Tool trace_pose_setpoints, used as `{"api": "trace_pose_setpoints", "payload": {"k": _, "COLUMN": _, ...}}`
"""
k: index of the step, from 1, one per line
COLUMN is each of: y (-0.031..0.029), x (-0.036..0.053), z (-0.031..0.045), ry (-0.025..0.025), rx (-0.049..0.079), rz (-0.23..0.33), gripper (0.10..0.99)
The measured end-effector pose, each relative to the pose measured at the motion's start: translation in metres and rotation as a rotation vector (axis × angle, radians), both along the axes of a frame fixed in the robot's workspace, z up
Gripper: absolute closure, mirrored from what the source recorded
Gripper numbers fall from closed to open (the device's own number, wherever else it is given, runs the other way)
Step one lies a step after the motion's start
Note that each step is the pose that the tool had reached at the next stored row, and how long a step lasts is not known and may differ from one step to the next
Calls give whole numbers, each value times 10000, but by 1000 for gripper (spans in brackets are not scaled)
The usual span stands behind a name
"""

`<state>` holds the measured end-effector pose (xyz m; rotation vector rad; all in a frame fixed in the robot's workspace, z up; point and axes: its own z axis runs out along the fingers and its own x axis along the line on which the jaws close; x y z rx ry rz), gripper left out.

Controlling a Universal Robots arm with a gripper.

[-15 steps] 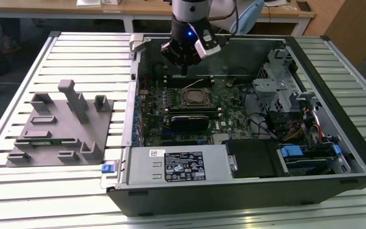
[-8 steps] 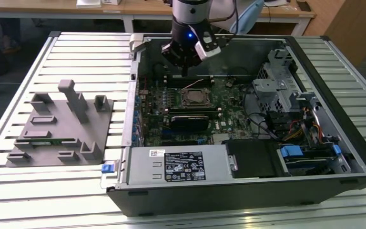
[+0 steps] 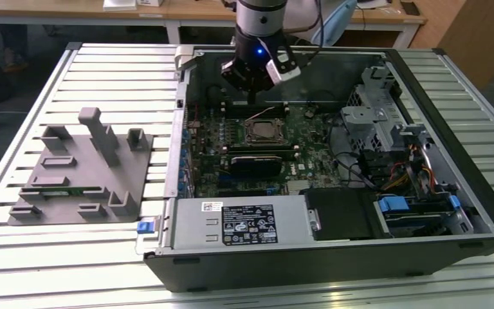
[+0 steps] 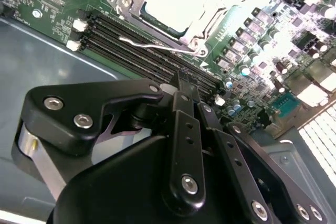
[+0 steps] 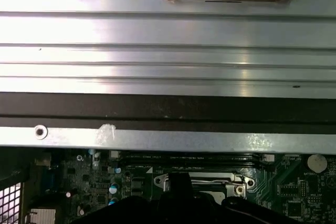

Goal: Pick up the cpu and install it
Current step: 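Install the first cpu locking lever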

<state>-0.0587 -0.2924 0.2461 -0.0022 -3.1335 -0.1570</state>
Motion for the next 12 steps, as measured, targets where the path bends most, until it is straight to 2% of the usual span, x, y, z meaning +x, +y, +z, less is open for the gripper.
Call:
{"api": "trace_pose_setpoints", "payload": {"k": 2, "y": 0, "x": 1, "z": -16, "ry": -17, "rx": -6, "rz": 16, "gripper": 980}}
{"api": "trace_pose_setpoints", "payload": {"k": 6, "y": 0, "x": 5, "z": -45, "ry": -145, "rx": -35, "rz": 49, "gripper": 980}}
{"api": "trace_pose_setpoints", "payload": {"k": 7, "y": 0, "x": 13, "z": -54, "ry": -162, "rx": -46, "rz": 50, "gripper": 980}}
{"api": "trace_pose_setpoints", "payload": {"k": 12, "y": 0, "x": 74, "z": -83, "ry": -169, "rx": -63, "rz": 48, "gripper": 980}}
